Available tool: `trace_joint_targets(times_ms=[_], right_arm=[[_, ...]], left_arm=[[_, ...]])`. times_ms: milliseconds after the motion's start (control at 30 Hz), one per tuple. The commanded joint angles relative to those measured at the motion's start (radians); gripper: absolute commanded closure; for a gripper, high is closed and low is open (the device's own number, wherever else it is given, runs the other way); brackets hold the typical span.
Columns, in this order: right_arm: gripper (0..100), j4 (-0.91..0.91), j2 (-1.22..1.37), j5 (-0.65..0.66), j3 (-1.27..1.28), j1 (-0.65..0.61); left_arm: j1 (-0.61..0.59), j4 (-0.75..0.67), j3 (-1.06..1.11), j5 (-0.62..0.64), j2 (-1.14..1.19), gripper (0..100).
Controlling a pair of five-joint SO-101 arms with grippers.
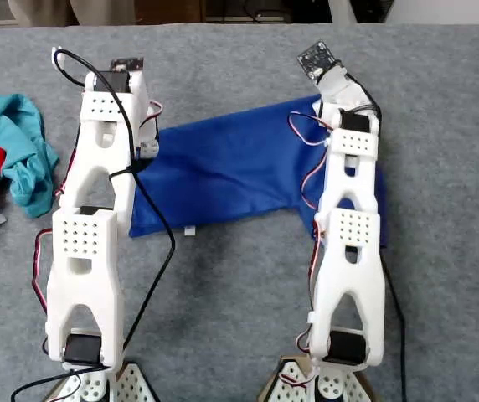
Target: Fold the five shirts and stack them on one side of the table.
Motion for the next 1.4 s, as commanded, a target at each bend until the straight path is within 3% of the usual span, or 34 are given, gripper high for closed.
trace_joint_targets(times_ms=[0, 233, 400, 700, 800, 967, 1200, 1367], right_arm=[[99.3, 0.014, -0.008, 0.009, -0.124, 0.007], [99.3, 0.087, -0.117, 0.003, -0.163, 0.022], [99.3, 0.242, -0.257, -0.094, -0.165, 0.054], [99.3, 0.865, -0.648, -0.127, -0.153, 0.12], [99.3, 1.053, -0.728, -0.044, -0.151, 0.113], [99.3, 1.054, -0.825, 0.083, 0.05, 0.151], [99.3, 1.036, -1.122, 0.328, 0.707, 0.173], [99.3, 0.802, -1.198, 0.384, 1.049, 0.2]], left_arm=[[0.006, 0.009, 0.054, -0.012, -0.012, 98], [0.008, 0.005, 0.097, -0.052, -0.01, 98], [0.009, 0.008, 0.1, -0.052, -0.01, 98], [0.003, 0.009, 0.107, -0.051, -0.021, 98], [0.014, 0.011, 0.115, -0.049, -0.021, 98], [0.029, 0.011, 0.137, -0.052, -0.022, 98], [0.086, 0.011, 0.216, -0.054, -0.068, 98], [0.087, 0.009, 0.302, -0.054, -0.194, 98]])
